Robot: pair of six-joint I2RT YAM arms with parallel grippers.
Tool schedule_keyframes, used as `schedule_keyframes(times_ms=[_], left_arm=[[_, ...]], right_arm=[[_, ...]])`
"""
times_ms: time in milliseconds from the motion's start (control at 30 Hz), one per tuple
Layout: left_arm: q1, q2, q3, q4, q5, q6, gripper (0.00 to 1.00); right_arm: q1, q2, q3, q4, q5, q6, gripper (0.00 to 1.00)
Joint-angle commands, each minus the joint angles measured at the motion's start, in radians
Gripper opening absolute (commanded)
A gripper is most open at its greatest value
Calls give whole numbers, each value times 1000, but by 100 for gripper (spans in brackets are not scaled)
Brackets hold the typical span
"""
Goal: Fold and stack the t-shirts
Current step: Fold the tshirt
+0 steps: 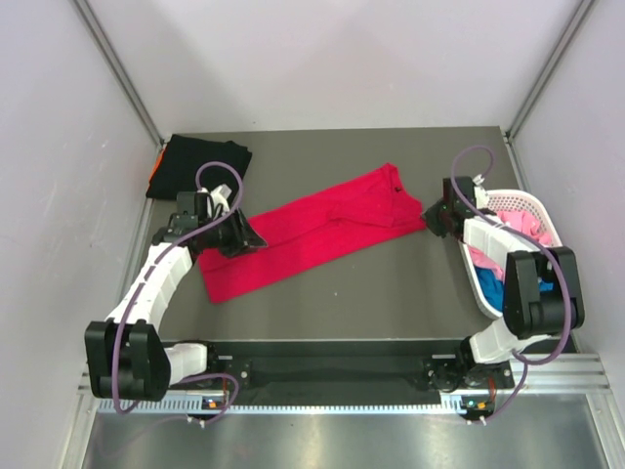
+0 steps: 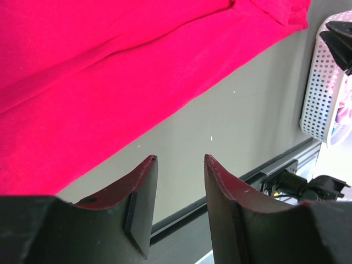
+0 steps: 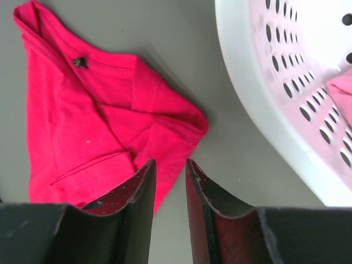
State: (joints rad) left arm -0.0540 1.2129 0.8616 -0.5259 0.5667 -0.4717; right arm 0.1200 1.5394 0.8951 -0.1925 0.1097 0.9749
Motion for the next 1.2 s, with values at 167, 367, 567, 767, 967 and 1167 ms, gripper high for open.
schedule_keyframes(times_ms=[167, 367, 567, 767, 967, 1167], left_arm=[[2, -30, 31, 0, -45, 24, 44], [2, -24, 48, -20, -62, 28, 44], [2, -24, 40, -22, -77, 30, 44], [2, -12, 62, -43, -88, 42, 43], [2, -29, 74, -43, -77, 30, 43], [2, -70, 100, -48, -51, 25, 45]], right_arm=[[35, 71, -1, 48, 81, 18, 31], [38, 131, 28, 33, 94, 4, 33], [38, 157, 22, 51, 122, -15, 33], [40, 189, 51, 54, 122, -41, 25], [40, 212, 102, 45, 151, -102, 3], [38, 264, 204, 36, 174, -200, 0]])
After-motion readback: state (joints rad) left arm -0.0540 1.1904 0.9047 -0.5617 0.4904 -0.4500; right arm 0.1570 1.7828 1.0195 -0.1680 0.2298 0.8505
